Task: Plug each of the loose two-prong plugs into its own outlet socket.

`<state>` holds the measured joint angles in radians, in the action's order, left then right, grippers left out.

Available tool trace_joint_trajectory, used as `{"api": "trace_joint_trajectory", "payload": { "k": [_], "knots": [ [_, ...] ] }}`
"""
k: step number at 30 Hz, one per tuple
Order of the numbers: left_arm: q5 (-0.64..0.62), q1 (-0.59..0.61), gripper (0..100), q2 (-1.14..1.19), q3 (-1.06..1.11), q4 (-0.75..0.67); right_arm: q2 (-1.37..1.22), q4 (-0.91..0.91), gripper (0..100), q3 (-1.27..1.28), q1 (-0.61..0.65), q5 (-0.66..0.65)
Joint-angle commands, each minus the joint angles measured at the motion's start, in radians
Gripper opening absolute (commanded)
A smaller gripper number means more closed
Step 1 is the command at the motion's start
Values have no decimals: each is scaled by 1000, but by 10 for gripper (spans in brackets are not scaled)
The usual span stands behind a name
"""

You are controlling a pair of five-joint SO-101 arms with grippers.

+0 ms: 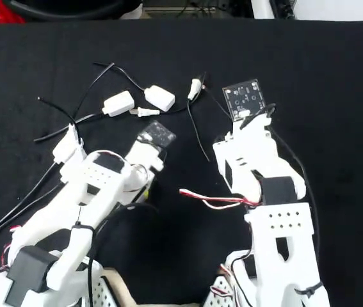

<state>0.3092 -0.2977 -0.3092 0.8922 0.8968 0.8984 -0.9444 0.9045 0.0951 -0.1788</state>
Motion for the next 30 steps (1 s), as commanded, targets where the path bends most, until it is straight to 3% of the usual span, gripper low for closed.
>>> {"api": "trace_joint_trajectory", "payload": {
  "k": [1,5,13,19,22,26,30],
  "knots": [
    [-25,10,152,-3,-38,-9,25,14,11,-5,-9,-9],
    [-26,19,294,-12,-30,-6,25,14,11,-4,-6,-25],
    [-57,120,298,-117,-36,81,27,95,11,94,192,-143],
    [-49,255,300,-621,128,157,28,411,11,280,301,-157],
    [21,352,300,-899,285,146,27,574,11,372,384,-141],
    [114,487,298,-1197,464,235,25,601,11,403,509,-141],
    [178,570,296,-1418,618,315,16,724,11,447,543,-63]
  ]
}}
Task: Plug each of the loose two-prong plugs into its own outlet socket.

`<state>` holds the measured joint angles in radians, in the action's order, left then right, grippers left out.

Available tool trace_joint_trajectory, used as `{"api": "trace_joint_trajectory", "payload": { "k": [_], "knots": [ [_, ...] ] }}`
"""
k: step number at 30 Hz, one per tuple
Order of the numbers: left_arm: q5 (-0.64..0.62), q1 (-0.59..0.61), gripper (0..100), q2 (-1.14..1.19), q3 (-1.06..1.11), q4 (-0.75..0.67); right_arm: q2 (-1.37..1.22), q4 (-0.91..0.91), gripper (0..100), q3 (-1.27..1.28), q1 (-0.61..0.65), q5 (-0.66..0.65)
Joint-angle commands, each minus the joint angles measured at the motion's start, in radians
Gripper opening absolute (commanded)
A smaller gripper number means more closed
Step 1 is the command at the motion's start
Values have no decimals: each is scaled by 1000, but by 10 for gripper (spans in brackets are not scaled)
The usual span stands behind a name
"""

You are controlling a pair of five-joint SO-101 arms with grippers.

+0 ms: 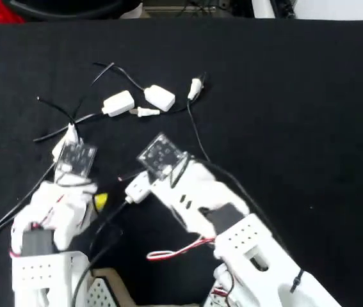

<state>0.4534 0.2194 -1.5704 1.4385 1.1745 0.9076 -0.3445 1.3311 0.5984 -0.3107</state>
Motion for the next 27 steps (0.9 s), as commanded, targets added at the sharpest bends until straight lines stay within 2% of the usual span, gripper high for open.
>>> {"api": "trace_joint_trajectory", "payload": {
  "k": [1,3,8,13,23,27],
  "knots": [
    [34,65,296,-209,102,54,-8,155,11,31,46,68],
    [34,77,296,-267,143,83,-68,201,11,36,63,57],
    [37,70,296,-236,156,84,-321,261,11,-54,72,68],
    [40,76,296,-236,208,14,-417,316,11,-73,63,58],
    [40,71,296,-236,208,14,-489,311,11,-87,34,21],
    [40,70,296,-236,208,14,-601,210,11,-185,46,-15]
  ]
}}
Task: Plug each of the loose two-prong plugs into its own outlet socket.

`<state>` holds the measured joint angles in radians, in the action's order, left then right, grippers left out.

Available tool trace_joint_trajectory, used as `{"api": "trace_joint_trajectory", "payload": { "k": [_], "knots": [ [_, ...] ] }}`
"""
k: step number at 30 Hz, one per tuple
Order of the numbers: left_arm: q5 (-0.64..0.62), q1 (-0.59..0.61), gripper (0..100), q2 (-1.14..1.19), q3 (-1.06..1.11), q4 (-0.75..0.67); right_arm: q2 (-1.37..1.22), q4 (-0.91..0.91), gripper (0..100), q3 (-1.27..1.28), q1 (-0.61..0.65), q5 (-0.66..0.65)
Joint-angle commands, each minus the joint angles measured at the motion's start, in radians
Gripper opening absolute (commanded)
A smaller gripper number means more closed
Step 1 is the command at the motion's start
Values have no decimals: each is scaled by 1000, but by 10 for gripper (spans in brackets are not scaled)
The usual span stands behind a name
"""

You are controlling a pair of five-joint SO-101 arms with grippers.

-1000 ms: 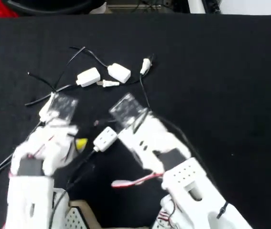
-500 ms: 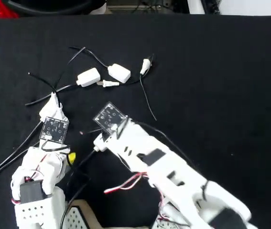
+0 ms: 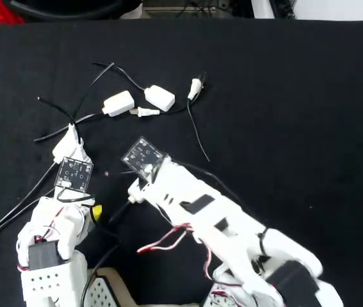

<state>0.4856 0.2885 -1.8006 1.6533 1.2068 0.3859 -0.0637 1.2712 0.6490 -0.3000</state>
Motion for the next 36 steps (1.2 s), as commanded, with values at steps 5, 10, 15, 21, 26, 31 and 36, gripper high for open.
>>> {"api": "trace_joint_trajectory", "payload": {
  "k": [5,10,15,21,26,31,36],
  "knots": [
    [6,-1,296,-6,-7,-23,-107,-245,29,-234,-2,-28],
    [-2,-1,296,3,-54,-12,70,-539,240,-302,-8,-14],
    [-75,-104,296,5,-131,28,355,-776,279,-329,-17,-83],
    [-124,-364,298,104,-220,25,573,-1260,183,-504,-209,-210],
    [-124,-404,300,482,-334,-173,539,-1277,47,-498,-423,-224],
    [-127,-510,300,988,-535,-324,453,-1158,13,-433,-465,-226],
    [-127,-539,300,1428,-727,-440,390,-1134,14,-432,-466,-226]
  ]
}}
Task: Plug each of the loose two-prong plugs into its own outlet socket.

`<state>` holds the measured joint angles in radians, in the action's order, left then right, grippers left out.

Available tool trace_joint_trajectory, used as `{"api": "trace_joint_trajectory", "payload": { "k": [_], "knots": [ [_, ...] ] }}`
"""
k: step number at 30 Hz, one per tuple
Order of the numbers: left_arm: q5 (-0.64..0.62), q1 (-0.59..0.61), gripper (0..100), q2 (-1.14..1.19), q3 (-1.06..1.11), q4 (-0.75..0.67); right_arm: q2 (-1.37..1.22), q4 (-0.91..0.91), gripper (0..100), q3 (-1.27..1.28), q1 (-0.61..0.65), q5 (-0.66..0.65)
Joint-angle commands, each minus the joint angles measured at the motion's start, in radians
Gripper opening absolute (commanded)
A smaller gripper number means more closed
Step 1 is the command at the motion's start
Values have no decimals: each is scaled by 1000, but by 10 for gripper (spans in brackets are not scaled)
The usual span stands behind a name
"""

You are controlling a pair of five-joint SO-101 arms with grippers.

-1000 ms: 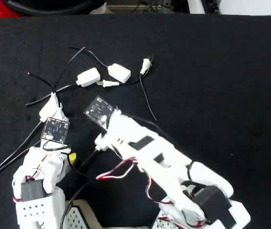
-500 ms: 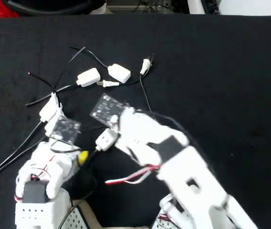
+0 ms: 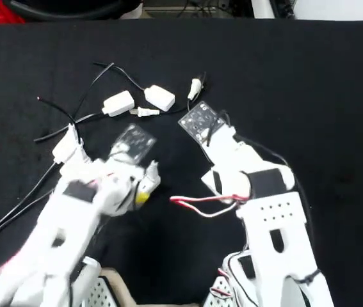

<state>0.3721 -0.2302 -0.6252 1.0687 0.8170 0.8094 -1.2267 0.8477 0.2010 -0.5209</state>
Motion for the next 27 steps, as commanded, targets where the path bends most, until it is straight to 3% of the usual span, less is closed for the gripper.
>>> {"api": "trace_joint_trajectory", "payload": {
  "k": [1,7,10,14,17,20,27],
  "knots": [
    [-14,-18,300,322,-182,-54,-39,29,13,-8,-18,-5],
    [-149,10,296,529,-335,-68,-44,58,13,-2,-18,2],
    [-127,12,255,529,-331,-68,-39,58,13,-2,-18,3],
    [-41,33,28,529,-340,-60,-39,58,13,13,-17,3],
    [-26,94,59,528,-340,-60,-39,58,13,13,-17,3],
    [-18,202,29,528,-375,-34,-39,58,13,13,-17,3],
    [315,460,41,535,-618,219,-44,95,14,31,-17,2]
  ]
}}
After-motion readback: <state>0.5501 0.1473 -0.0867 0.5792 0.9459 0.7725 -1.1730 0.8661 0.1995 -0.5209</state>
